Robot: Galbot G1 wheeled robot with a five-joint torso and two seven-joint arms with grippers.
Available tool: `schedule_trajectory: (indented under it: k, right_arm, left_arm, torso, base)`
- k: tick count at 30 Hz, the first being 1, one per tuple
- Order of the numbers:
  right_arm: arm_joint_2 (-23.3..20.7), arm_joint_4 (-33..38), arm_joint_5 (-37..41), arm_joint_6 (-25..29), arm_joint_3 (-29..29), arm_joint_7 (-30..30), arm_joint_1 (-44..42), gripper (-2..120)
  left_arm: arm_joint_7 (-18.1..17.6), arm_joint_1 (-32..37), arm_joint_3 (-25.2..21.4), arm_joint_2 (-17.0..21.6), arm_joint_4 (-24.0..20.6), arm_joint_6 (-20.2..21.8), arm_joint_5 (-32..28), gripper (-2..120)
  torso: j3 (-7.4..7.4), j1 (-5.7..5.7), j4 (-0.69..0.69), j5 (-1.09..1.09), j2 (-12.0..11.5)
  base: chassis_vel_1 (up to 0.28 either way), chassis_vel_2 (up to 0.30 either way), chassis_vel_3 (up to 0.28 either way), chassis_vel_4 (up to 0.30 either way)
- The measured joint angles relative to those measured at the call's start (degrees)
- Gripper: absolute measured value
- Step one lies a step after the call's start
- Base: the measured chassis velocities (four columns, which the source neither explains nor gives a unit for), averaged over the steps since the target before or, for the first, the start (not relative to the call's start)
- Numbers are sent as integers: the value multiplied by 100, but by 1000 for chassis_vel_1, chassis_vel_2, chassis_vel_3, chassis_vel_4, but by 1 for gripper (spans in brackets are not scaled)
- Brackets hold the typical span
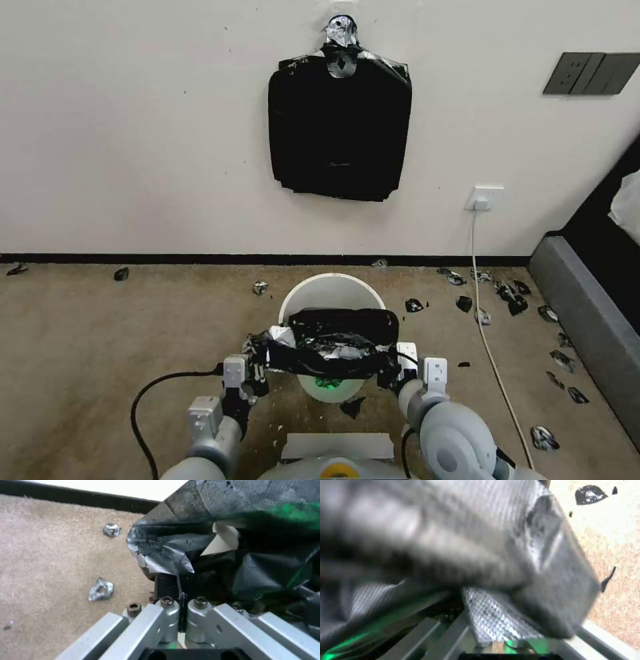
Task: Place a trash bag onto the trash bin.
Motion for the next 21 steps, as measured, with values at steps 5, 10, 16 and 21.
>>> schedule_trajectory:
  k: [5, 10, 16, 21]
  right_arm:
    - [-29, -1, -101, 176, 25, -215, -94, 10]
    - [-147, 186, -151, 198, 88, -247, -283, 29]
    - [-254, 491, -150, 189, 233, -133, -638, 52]
    - [-268, 623, -146, 187, 322, -132, -780, 70]
  left_arm:
    - [0, 13, 7, -42, 21, -49, -65, 9]
    - [75, 230, -94, -2, -223, 71, -136, 26]
    - [192, 595, -333, 146, -527, 276, -120, 50]
    - [257, 690, -442, 202, -603, 282, -109, 68]
  torso:
    - [0, 0, 0, 0, 0]
    - [0, 0, 0, 0, 0]
    - [0, 0, 0, 0, 0]
    - [0, 0, 0, 0, 0]
  base:
    - [0, 0, 0, 0]
    - [0, 0, 0, 0]
    - [0, 0, 0, 0]
    - [0, 0, 0, 0]
